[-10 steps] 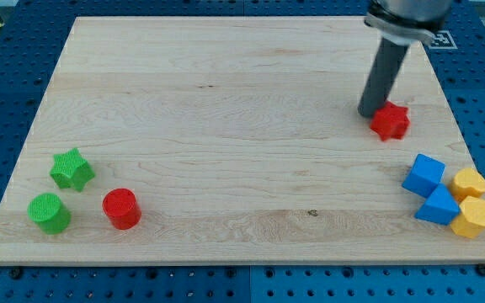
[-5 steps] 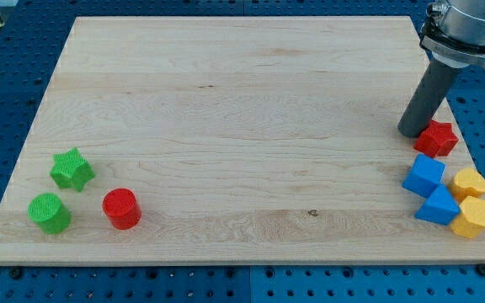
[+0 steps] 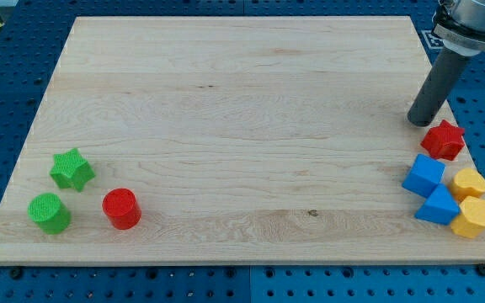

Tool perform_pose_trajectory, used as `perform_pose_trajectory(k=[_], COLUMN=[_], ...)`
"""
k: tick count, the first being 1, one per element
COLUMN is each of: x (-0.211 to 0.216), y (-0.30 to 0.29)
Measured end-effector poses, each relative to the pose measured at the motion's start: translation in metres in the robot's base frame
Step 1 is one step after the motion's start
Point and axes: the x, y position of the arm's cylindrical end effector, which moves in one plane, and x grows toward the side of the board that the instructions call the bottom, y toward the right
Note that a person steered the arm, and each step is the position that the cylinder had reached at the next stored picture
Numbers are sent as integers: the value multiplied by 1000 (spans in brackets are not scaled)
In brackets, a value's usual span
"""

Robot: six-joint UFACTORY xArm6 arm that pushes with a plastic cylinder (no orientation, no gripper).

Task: Move the red star above to the yellow heart

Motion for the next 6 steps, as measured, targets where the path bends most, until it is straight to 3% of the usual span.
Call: perform_pose_trajectory(k=[2,6], x=[32,47], y=[30,30])
